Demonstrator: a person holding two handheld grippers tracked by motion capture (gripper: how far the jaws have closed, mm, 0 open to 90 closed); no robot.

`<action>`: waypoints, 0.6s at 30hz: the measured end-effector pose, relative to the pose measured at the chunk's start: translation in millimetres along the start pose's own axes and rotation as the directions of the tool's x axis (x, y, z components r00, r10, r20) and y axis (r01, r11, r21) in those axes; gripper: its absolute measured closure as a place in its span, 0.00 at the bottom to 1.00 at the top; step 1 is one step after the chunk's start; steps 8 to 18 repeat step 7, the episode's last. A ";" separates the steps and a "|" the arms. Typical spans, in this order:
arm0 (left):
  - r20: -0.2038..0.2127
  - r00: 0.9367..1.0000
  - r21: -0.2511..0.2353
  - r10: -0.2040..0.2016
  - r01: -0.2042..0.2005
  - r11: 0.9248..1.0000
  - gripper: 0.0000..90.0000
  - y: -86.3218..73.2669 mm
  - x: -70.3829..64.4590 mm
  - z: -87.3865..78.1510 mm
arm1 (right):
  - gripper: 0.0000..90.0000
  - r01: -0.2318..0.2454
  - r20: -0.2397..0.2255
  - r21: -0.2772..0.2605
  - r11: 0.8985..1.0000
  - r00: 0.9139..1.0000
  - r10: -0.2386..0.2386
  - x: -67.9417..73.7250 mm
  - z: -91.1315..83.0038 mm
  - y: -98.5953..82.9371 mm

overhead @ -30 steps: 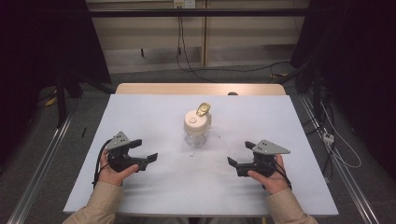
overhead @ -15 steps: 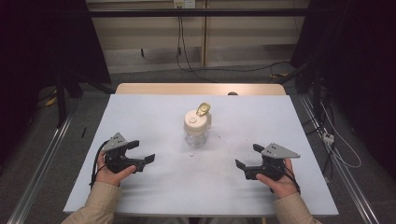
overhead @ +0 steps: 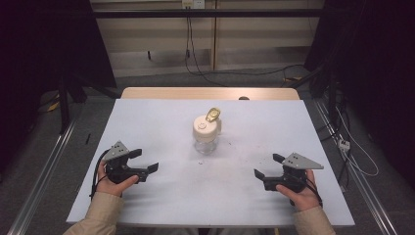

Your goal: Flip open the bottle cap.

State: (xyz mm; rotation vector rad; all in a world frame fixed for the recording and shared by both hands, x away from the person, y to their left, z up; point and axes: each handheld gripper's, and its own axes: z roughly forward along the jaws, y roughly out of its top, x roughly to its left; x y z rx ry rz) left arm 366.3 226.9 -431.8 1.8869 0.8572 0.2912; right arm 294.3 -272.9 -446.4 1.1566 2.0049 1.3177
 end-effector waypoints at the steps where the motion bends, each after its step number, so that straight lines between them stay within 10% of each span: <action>1: 0.001 1.000 0.001 0.000 0.000 1.000 0.10 0.0 0.0 0.2 | 0.09 -0.001 0.003 0.001 1.000 1.000 0.001 -0.6 -0.3 -0.5; 18: 0.000 1.000 0.001 0.001 -0.001 1.000 0.10 -0.1 -0.3 0.6 | 0.09 -0.005 0.011 -0.001 1.000 1.000 0.005 -2.6 -1.2 -1.3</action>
